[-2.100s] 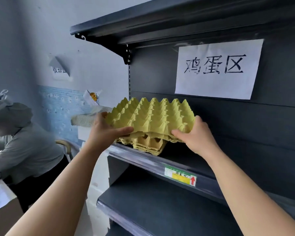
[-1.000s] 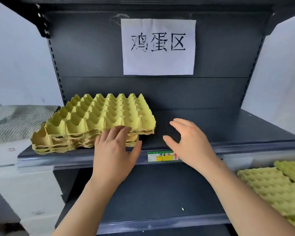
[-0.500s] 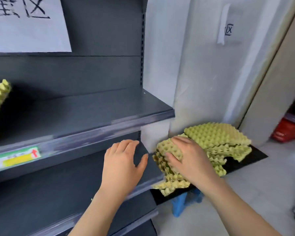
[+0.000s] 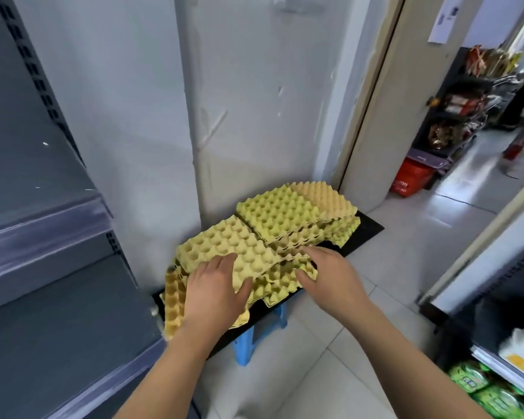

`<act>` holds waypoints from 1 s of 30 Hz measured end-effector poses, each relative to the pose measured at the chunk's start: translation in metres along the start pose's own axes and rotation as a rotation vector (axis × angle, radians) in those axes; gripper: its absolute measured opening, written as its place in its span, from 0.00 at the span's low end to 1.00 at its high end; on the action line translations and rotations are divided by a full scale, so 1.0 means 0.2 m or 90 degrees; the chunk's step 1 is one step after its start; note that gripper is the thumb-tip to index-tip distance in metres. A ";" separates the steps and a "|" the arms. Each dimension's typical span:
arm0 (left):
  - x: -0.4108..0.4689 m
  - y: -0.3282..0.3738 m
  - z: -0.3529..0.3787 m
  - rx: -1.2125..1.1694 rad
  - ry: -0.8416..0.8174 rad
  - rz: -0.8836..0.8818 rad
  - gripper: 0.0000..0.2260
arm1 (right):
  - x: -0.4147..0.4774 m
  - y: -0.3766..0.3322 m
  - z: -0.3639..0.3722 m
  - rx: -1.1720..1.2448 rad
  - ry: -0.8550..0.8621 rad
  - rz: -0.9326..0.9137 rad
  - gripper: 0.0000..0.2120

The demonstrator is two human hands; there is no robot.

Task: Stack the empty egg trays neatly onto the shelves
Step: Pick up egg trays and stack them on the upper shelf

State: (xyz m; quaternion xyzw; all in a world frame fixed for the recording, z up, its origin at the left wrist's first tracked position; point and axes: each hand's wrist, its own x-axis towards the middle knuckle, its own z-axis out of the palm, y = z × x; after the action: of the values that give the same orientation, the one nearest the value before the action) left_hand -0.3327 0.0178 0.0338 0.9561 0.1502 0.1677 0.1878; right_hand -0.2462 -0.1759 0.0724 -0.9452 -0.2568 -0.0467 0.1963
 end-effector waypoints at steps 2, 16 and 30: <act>0.16 0.03 0.12 -0.011 -0.023 -0.008 0.25 | 0.14 0.13 0.03 -0.015 -0.015 0.028 0.21; 1.20 0.14 0.86 -0.038 -0.229 -0.157 0.25 | 1.18 0.85 0.21 -0.020 -0.119 0.134 0.25; 1.65 0.17 1.53 -0.017 -0.310 -0.506 0.43 | 1.98 1.55 0.67 0.033 -0.316 0.027 0.29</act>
State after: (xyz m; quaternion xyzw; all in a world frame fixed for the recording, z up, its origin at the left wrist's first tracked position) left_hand 0.0863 0.0098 -0.1319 0.8333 0.4546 -0.1445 0.2794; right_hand 0.2508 -0.1827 -0.0834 -0.9276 -0.2780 0.1978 0.1523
